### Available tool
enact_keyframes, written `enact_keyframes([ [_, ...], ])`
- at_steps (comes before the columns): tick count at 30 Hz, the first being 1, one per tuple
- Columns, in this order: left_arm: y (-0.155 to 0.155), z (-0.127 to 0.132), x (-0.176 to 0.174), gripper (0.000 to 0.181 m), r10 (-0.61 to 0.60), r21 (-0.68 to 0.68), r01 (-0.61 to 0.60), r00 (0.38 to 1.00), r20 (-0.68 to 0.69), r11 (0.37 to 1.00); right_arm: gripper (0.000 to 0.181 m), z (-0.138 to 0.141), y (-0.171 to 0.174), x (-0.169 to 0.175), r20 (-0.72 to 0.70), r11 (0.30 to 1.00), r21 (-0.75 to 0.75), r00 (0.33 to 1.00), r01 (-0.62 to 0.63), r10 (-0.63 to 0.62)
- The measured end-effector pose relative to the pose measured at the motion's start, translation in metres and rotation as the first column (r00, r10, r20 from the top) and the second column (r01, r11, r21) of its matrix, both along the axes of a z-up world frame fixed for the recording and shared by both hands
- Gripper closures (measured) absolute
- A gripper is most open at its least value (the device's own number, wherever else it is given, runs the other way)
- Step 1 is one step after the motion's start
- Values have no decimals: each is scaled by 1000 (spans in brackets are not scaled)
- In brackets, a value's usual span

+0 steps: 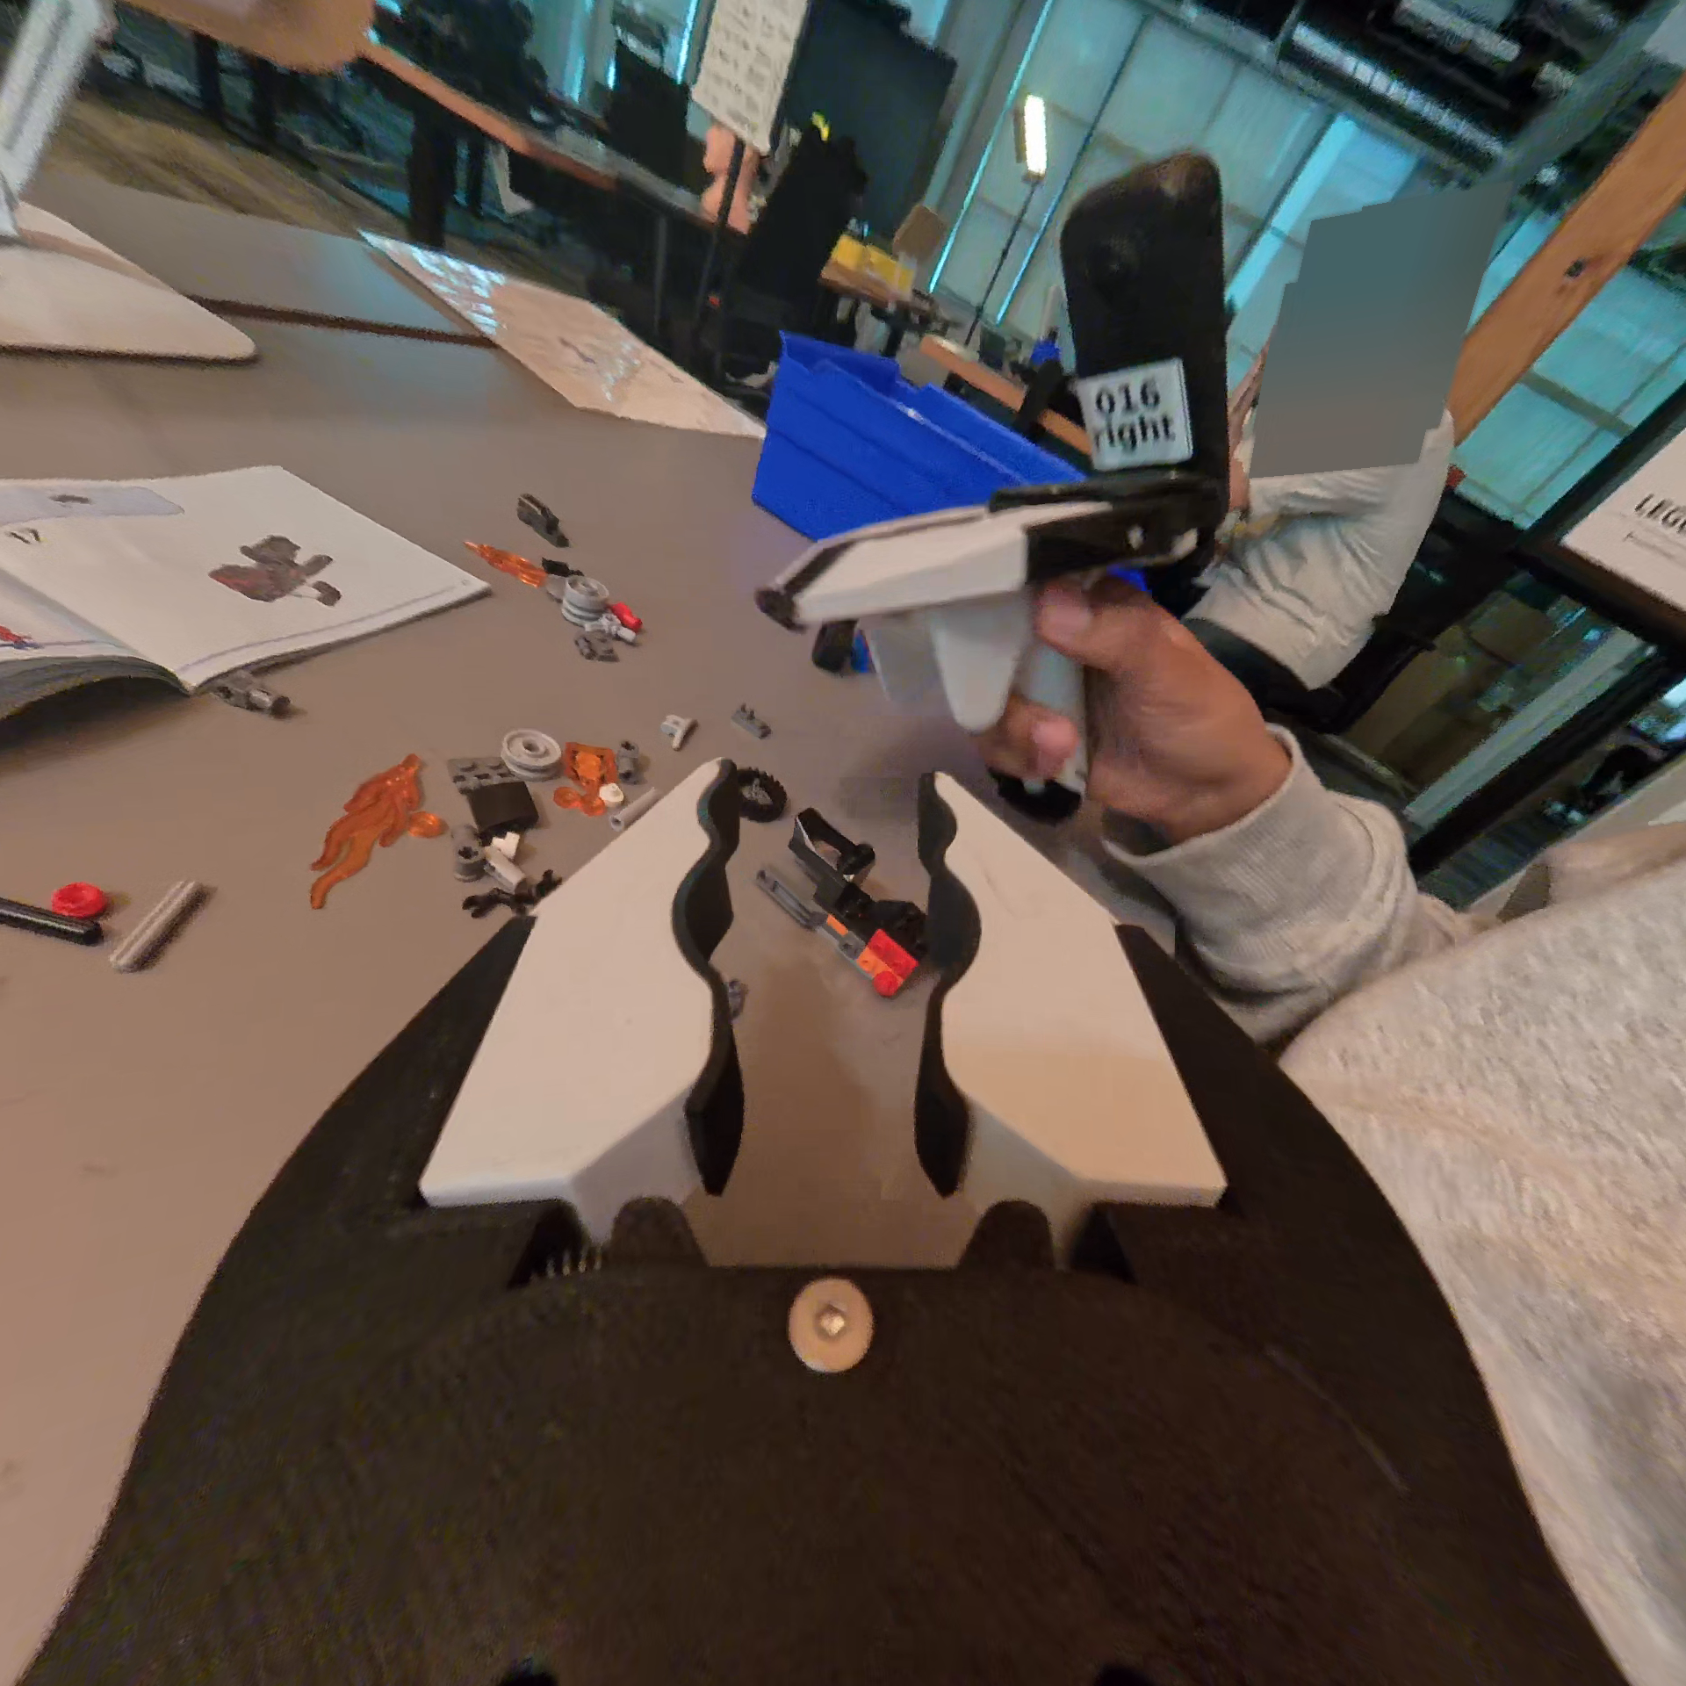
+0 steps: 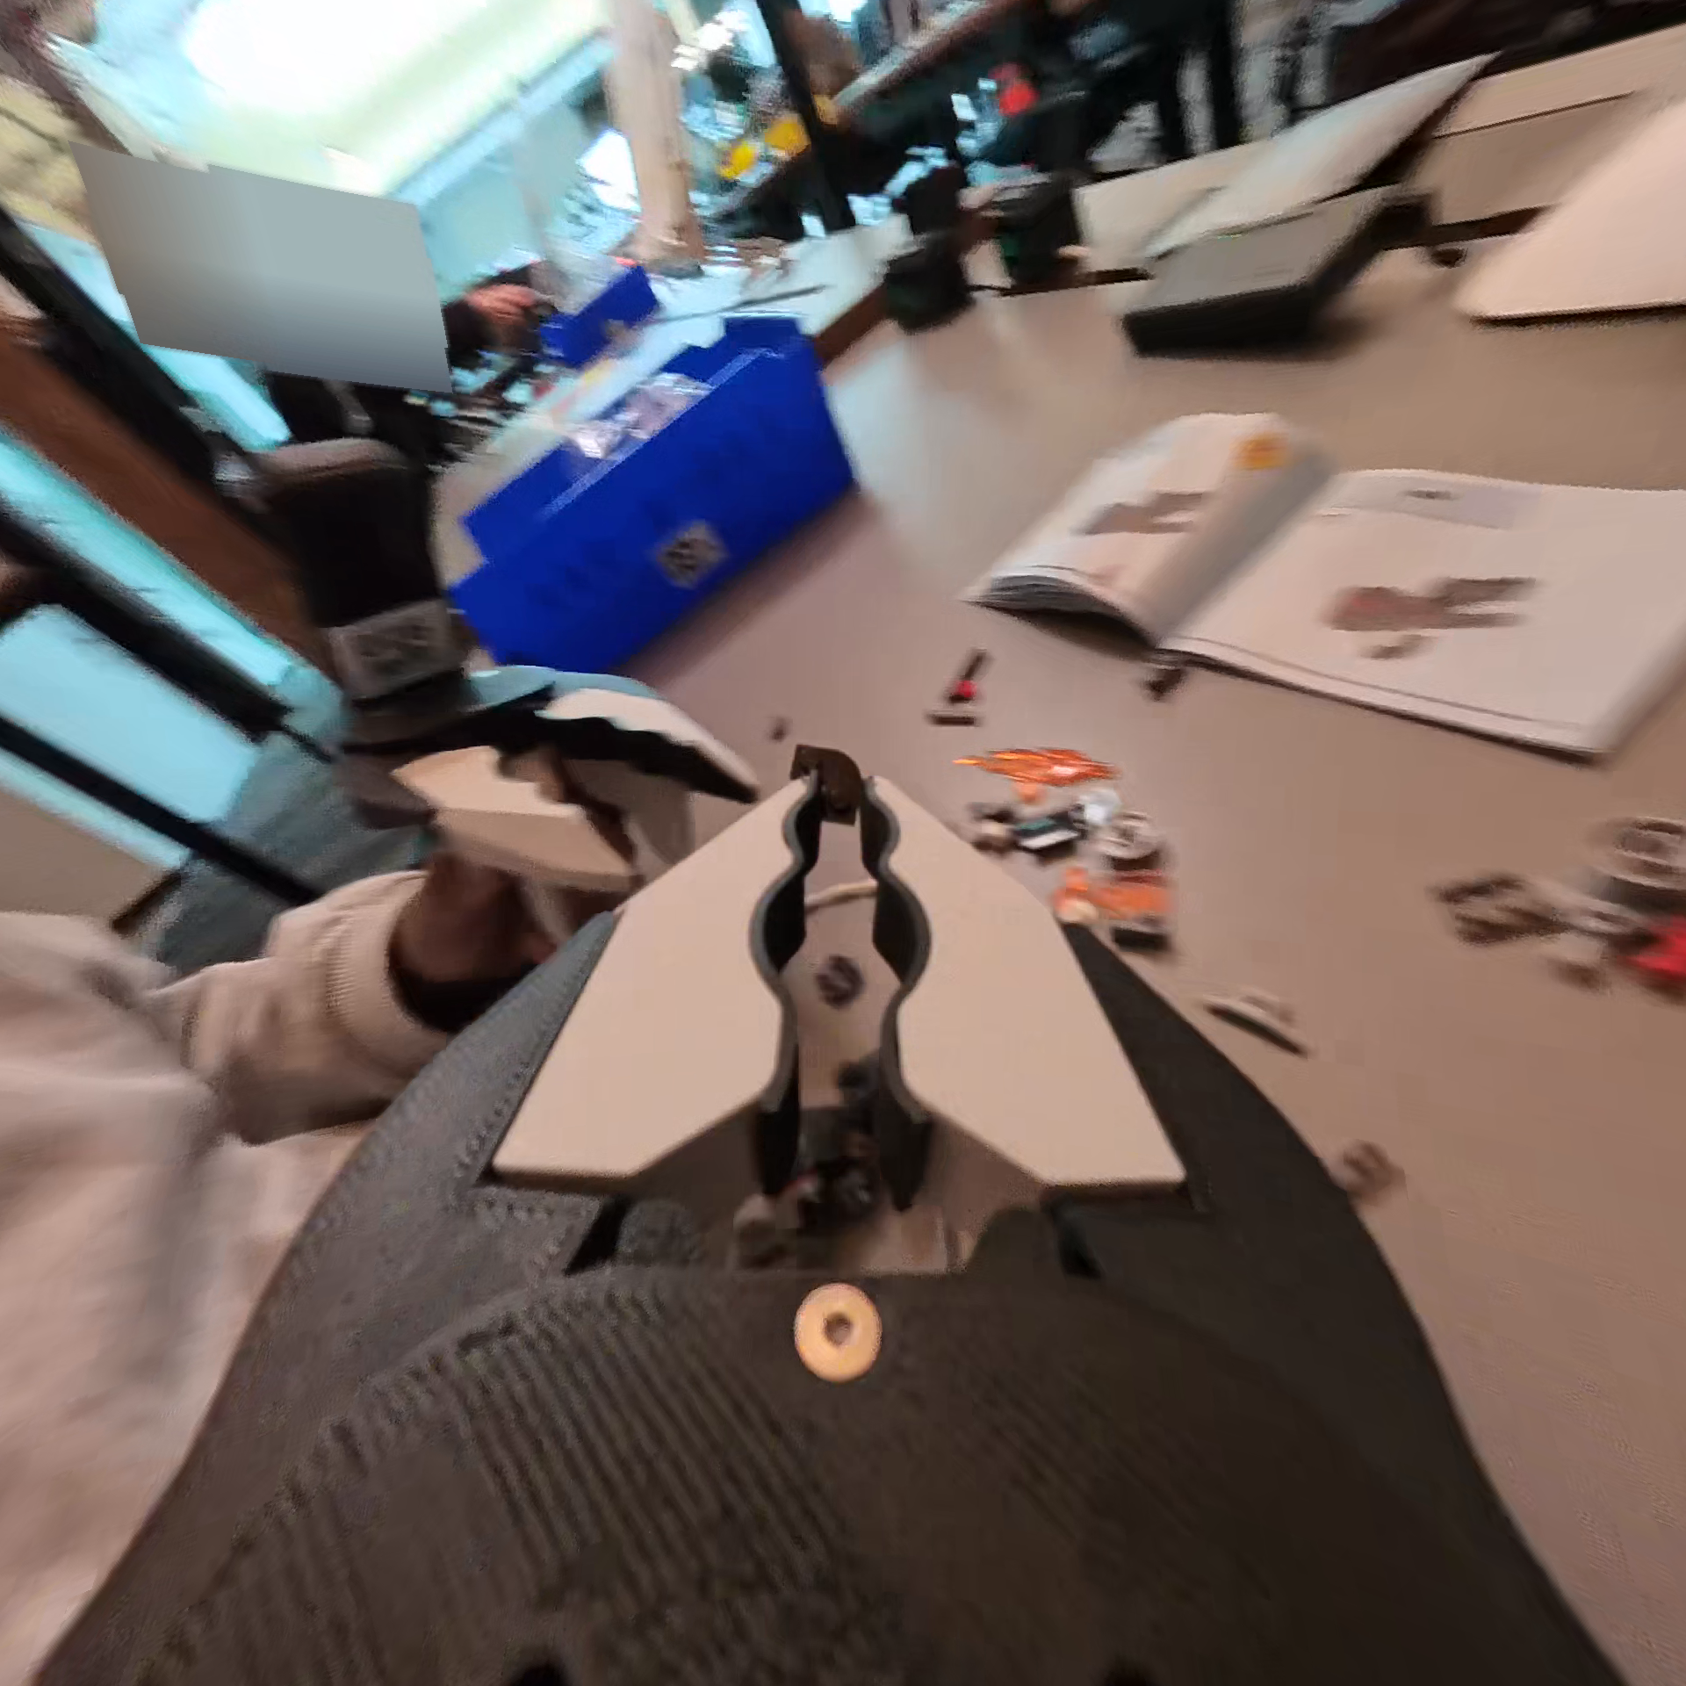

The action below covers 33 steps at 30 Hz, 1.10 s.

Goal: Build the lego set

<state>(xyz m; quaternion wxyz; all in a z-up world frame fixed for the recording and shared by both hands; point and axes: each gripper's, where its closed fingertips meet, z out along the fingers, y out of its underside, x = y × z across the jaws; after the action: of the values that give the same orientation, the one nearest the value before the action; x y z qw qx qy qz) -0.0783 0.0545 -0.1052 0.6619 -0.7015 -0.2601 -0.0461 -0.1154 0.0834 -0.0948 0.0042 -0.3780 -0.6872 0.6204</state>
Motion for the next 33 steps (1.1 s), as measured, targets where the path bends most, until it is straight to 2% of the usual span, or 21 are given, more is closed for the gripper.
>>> enact_keyframes([
  [1,-2,3,-1,146,1,32,-1,1000,8,999,175,4,-11,7,-5,999,-30,999,-36,36],
  [5,-9,16,1,150,-80,202,58,991,103,978,175,8,-41,22,-122,994,12,987,-104,105],
  [7,-11,20,6,175,-151,266,108,978,145,958,175,7,-48,24,-211,993,76,972,-90,105],
  [8,-12,20,6,181,-164,278,115,973,160,954,175,7,-50,24,-250,992,100,963,-78,101],
  [15,-22,27,2,179,-184,380,97,962,201,920,175,4,-54,25,-413,965,263,905,15,98],
  [18,-25,27,-3,180,-162,388,70,964,210,919,175,10,-52,24,-461,965,256,884,52,74],
  [25,-22,22,-5,165,-156,371,59,959,235,927,175,15,-51,26,-485,973,222,872,56,61],
  [27,-22,22,-4,168,-162,376,63,958,238,924,175,14,-52,26,-490,972,230,869,56,66],
  [29,-23,23,-4,178,-170,385,66,955,242,921,175,12,-53,26,-500,966,250,863,66,71],
  [33,-23,22,-5,180,-178,389,66,949,260,919,175,7,-54,26,-522,949,304,848,87,89],
])
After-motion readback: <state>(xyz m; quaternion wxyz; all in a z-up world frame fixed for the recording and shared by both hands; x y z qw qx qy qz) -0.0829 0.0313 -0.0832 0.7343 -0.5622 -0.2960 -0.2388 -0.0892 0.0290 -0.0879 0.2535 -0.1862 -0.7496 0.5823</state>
